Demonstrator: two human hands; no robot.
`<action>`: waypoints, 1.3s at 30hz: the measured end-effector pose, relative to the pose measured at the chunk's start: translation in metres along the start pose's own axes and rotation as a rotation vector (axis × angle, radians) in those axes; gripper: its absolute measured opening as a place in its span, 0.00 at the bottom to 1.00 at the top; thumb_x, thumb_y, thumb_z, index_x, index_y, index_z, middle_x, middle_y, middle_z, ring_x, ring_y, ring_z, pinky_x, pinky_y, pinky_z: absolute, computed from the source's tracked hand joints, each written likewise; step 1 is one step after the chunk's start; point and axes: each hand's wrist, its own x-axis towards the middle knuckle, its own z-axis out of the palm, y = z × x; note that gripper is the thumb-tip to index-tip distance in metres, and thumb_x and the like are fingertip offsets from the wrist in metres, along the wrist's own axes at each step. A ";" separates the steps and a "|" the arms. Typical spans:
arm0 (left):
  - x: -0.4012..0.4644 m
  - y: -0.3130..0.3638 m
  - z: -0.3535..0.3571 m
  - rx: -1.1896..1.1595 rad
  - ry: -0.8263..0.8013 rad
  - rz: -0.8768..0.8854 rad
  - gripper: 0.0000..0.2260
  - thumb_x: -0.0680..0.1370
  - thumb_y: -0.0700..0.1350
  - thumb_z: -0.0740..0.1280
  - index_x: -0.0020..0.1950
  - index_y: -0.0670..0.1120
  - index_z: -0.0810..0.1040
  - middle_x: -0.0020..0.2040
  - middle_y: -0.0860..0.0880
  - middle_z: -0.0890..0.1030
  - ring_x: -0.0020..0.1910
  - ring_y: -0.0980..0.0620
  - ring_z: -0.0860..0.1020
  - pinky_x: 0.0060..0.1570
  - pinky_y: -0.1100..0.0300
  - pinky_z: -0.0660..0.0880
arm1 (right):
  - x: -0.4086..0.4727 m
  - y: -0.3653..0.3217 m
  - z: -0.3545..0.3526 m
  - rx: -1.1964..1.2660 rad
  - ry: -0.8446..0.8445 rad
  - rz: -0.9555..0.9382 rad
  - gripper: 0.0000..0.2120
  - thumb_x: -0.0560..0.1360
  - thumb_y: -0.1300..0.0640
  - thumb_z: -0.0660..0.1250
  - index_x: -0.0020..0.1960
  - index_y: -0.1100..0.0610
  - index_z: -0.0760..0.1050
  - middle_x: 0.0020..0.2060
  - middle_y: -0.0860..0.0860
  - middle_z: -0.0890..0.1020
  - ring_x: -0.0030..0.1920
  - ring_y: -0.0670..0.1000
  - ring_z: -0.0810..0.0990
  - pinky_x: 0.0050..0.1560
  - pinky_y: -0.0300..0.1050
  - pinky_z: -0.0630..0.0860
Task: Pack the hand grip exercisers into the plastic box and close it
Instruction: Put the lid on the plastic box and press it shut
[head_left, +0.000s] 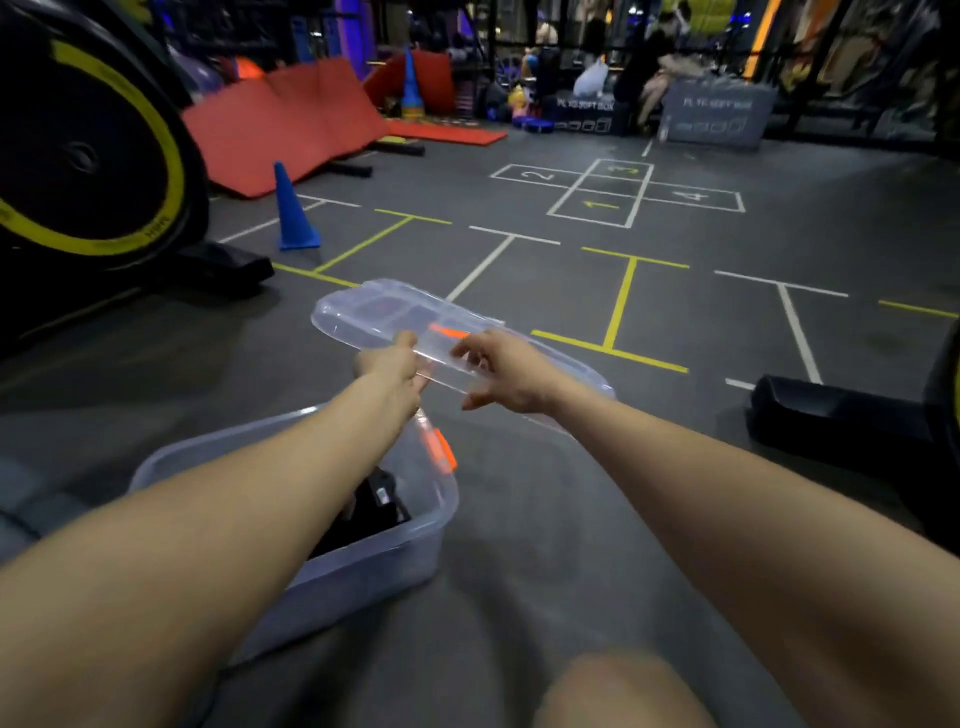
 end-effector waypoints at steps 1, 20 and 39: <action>0.001 0.006 -0.018 -0.016 0.029 0.002 0.02 0.77 0.36 0.63 0.43 0.40 0.73 0.38 0.44 0.76 0.32 0.51 0.76 0.25 0.63 0.77 | 0.007 -0.008 0.011 -0.032 -0.056 -0.018 0.30 0.65 0.58 0.77 0.64 0.60 0.72 0.52 0.55 0.75 0.48 0.51 0.72 0.50 0.40 0.68; 0.014 0.032 -0.256 1.020 0.148 -0.054 0.15 0.77 0.48 0.66 0.35 0.40 0.73 0.28 0.43 0.82 0.24 0.53 0.81 0.28 0.64 0.78 | 0.056 -0.091 0.163 -0.546 -0.398 -0.362 0.03 0.71 0.59 0.67 0.43 0.53 0.74 0.42 0.50 0.76 0.39 0.50 0.75 0.33 0.37 0.72; 0.025 -0.035 -0.251 1.815 -0.392 0.036 0.29 0.80 0.52 0.58 0.77 0.51 0.49 0.79 0.49 0.45 0.78 0.44 0.45 0.76 0.47 0.50 | 0.034 -0.074 0.188 -0.448 -0.532 -0.275 0.20 0.66 0.56 0.75 0.55 0.55 0.74 0.55 0.52 0.79 0.55 0.55 0.77 0.44 0.43 0.67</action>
